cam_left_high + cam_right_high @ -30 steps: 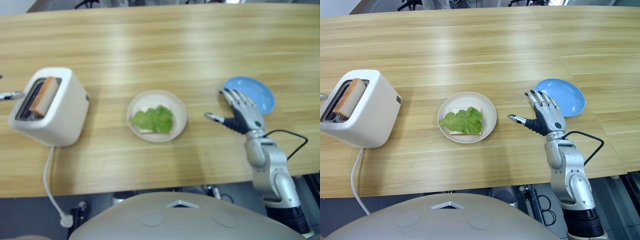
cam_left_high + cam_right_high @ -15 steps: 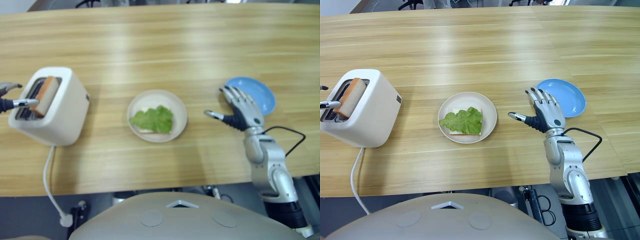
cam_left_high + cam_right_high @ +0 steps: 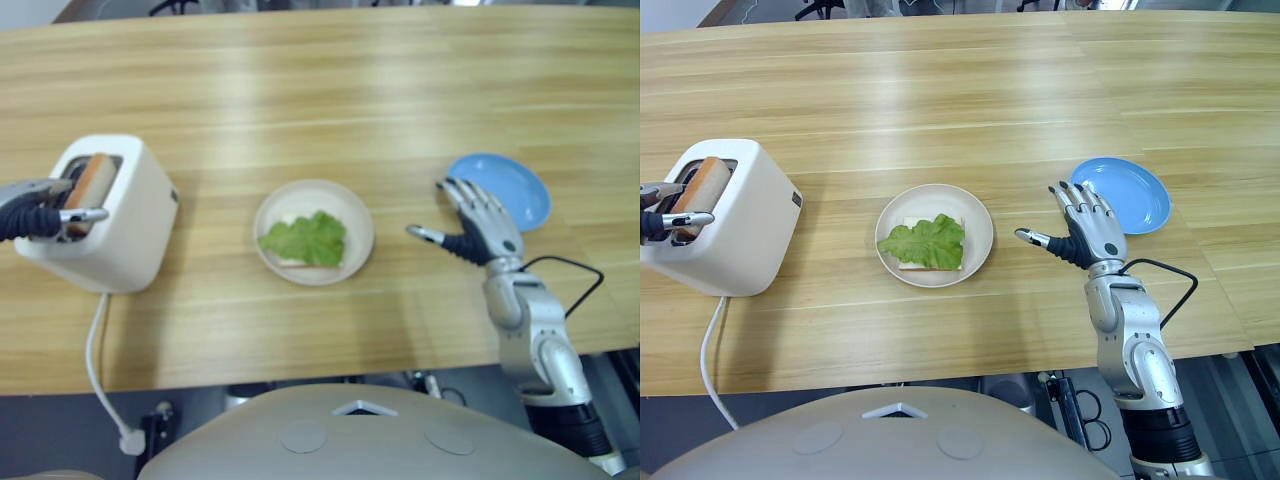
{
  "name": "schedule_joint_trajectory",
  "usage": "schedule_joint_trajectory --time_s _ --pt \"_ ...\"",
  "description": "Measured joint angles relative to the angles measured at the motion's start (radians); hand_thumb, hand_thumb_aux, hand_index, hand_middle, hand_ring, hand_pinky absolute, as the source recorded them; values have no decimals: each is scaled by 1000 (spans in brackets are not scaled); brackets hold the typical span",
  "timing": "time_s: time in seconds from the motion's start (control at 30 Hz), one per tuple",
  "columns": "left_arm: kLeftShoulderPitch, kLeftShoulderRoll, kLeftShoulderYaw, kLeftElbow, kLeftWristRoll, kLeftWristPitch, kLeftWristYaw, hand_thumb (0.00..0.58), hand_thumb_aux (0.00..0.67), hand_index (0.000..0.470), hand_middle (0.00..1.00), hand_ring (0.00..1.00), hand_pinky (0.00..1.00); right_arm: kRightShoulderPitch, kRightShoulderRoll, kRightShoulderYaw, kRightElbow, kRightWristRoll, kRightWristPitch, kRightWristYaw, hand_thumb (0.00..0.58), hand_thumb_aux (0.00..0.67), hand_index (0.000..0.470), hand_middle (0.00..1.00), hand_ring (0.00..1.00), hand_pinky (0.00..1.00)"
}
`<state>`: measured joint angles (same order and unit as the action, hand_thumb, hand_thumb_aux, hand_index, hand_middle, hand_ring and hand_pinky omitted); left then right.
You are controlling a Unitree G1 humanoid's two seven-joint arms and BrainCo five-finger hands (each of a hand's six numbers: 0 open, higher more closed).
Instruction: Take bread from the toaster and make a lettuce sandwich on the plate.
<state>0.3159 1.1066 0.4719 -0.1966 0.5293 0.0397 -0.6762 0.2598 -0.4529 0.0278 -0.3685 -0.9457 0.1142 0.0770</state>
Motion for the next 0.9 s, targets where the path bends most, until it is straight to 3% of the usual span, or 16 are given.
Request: schedule_joint_trajectory --time_s 0.13,0.17,0.2,0.23,0.27,0.7,0.73,0.77,0.8,0.83,0.9 --pt "3 0 -9 -3 9 -5 4 0 0 0 0 0 0 5 0 0 0 0 0 -1 0 0 0 0 0 0" --pt "3 0 -10 -3 10 -6 5 116 71 49 0 0 0 6 0 0 1 0 1 -1 0 0 0 0 0 0" --pt "3 0 -10 -3 11 -6 5 415 313 215 0 0 0 6 0 0 1 0 1 -1 0 0 0 0 0 0" --pt "3 0 -10 -2 11 -8 6 517 449 308 0 0 0 6 0 0 0 0 1 -1 0 0 0 0 0 0" --pt "3 0 -10 0 11 -10 10 580 670 460 0 0 0 6 0 0 1 0 2 -1 0 0 0 0 0 0" --pt "-142 -1 16 -15 -57 -44 69 580 670 460 27 27 27 12 2 15 7 0 7 -1 0 0 0 0 0 0" --pt "-156 -1 23 -25 -65 -45 75 580 670 460 78 78 78 12 2 15 7 0 8 -3 0 0 0 0 0 0" --pt "-163 -2 32 -38 -70 -47 80 580 670 460 251 251 251 13 2 16 7 0 8 -6 0 0 0 0 0 0" --pt "-171 -7 39 -51 -76 -49 85 580 670 460 251 251 251 15 3 17 9 0 8 -8 0 0 0 0 0 0" --pt "-178 -15 43 -61 -85 -49 86 580 670 460 788 788 788 16 5 19 12 -1 8 -10 0 0 0 0 0 0" --pt "-197 -33 52 -91 -115 -54 88 580 670 460 788 788 788 21 10 27 23 -1 9 -13 0 0 0 0 0 0"
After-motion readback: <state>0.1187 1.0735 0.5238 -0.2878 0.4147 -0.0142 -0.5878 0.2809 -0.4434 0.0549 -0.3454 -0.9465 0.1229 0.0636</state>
